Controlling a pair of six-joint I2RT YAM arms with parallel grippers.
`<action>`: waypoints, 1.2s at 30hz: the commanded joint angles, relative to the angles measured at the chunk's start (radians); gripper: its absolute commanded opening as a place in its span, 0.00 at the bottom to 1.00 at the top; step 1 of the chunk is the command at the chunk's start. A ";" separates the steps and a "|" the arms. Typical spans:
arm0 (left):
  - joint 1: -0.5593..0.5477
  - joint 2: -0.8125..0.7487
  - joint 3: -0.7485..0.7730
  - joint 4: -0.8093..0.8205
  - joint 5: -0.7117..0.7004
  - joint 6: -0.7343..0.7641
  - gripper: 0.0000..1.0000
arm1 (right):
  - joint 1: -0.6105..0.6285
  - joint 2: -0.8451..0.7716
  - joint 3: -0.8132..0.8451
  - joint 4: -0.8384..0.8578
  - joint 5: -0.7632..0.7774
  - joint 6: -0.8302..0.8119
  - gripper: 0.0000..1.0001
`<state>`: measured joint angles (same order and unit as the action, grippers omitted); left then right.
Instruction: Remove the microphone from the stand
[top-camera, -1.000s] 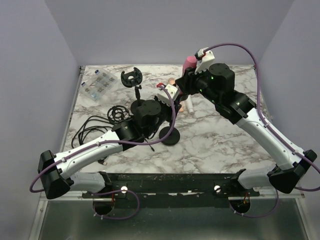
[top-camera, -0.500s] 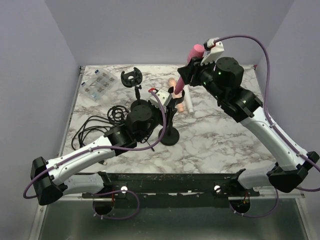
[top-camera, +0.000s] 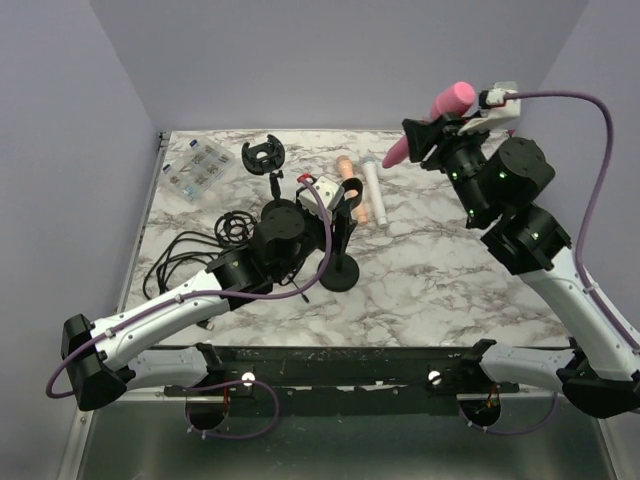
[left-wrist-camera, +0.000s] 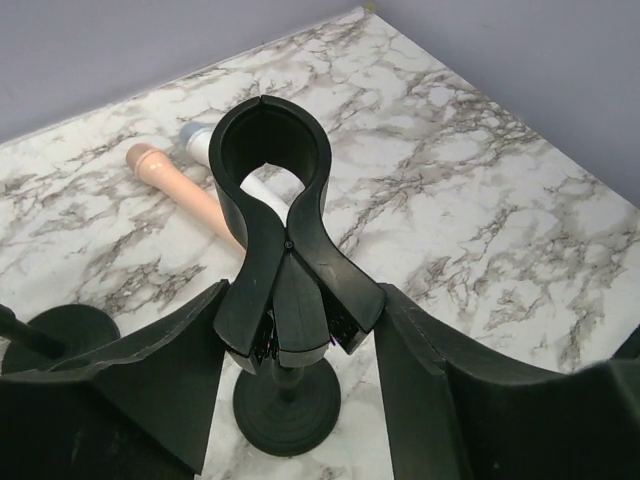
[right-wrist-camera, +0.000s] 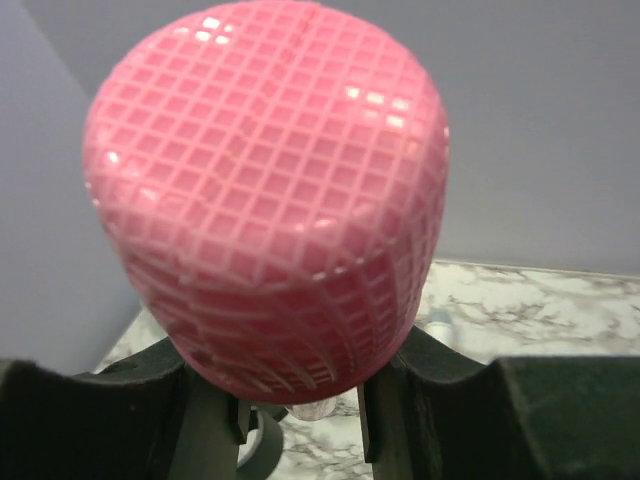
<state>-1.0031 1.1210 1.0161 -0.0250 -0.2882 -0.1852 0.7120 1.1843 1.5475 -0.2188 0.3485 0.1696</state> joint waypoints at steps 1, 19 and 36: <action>-0.002 0.009 0.040 -0.151 0.060 -0.062 0.62 | -0.003 -0.119 -0.121 0.092 0.210 -0.065 0.01; 0.053 0.012 0.386 -0.503 0.123 -0.036 0.98 | -0.003 -0.240 -0.333 0.034 0.216 -0.056 0.01; 0.063 0.283 0.656 -0.625 0.036 0.062 0.94 | -0.002 -0.279 -0.359 0.022 0.225 -0.056 0.01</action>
<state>-0.9474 1.3781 1.6295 -0.5987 -0.2062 -0.1429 0.7113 0.9241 1.1965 -0.2035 0.5499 0.1146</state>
